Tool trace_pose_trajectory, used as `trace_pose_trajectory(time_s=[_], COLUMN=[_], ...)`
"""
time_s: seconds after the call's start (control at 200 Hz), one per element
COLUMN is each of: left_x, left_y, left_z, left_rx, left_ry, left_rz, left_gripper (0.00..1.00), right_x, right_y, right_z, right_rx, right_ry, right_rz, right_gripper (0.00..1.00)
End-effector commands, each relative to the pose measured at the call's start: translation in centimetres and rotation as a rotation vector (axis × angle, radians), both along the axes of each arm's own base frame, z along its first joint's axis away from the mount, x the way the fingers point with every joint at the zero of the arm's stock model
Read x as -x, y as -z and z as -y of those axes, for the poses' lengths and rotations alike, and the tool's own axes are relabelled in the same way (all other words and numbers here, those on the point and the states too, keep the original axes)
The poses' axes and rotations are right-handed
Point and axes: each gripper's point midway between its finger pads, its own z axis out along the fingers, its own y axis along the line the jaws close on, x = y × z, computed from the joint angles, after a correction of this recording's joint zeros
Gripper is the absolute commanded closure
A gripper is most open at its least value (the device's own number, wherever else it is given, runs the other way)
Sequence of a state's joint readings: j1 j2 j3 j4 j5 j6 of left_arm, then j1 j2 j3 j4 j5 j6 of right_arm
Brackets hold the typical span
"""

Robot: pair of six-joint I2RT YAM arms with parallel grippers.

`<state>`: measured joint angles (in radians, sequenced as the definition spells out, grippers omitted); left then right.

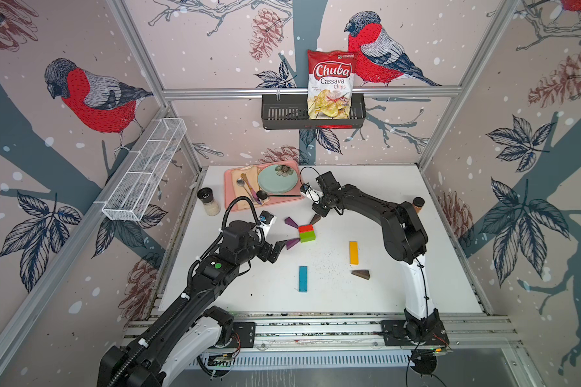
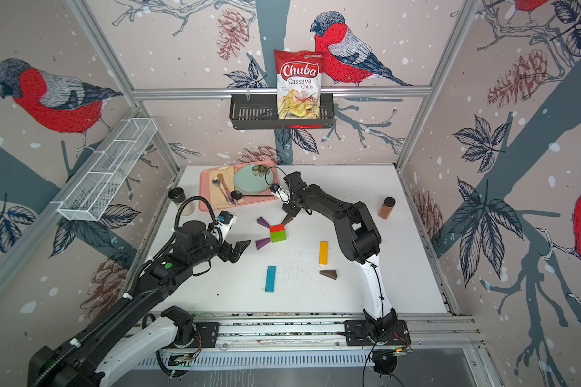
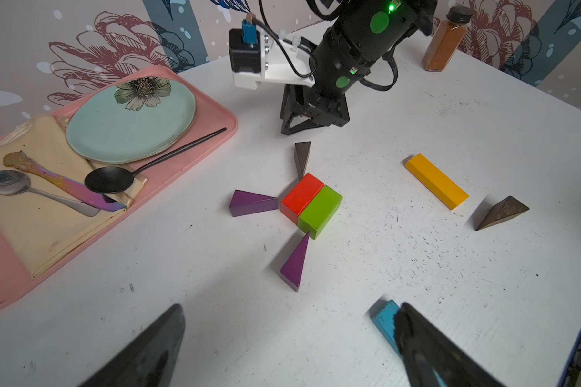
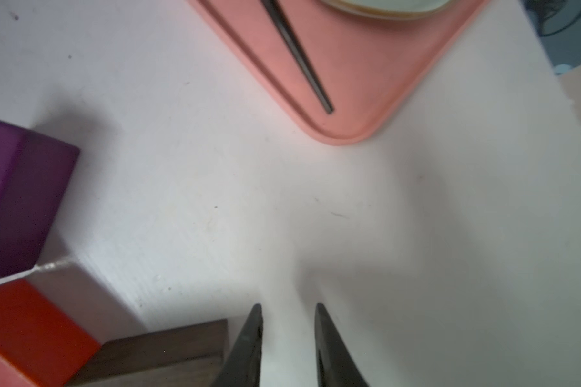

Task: Assemble a small pinwheel with building blocks
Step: Adjust the building block at the center of the board, then pick up the building block from the center of the board.

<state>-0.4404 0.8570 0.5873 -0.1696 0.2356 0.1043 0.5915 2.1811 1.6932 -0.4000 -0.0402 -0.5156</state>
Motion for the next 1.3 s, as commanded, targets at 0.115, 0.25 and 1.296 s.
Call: trace_pose_trajectory(time_s=[0.115, 0.25, 1.296], left_x=[0.0, 0.4, 8.3], left_y=[-0.6, -0.9, -2.9], left_z=[0.3, 0.8, 6.8], left_rx=[0.015, 0.027, 0.141], left_ry=[0.014, 0.054, 0.482], left_rz=[0.017, 0.028, 0.195], left_gripper=[0.04, 0.03, 0.03], right_x=[-2.9, 1.3, 26.1], right_y=[-7.6, -8.8, -3.9], right_z=[3.2, 5.6, 16.7], right_rx=[-0.142, -0.179, 0.145], right_ry=[0.196, 0.258, -0.004], right_rz=[0.186, 0.122, -0.236], right_gripper=[0.64, 0.55, 0.44])
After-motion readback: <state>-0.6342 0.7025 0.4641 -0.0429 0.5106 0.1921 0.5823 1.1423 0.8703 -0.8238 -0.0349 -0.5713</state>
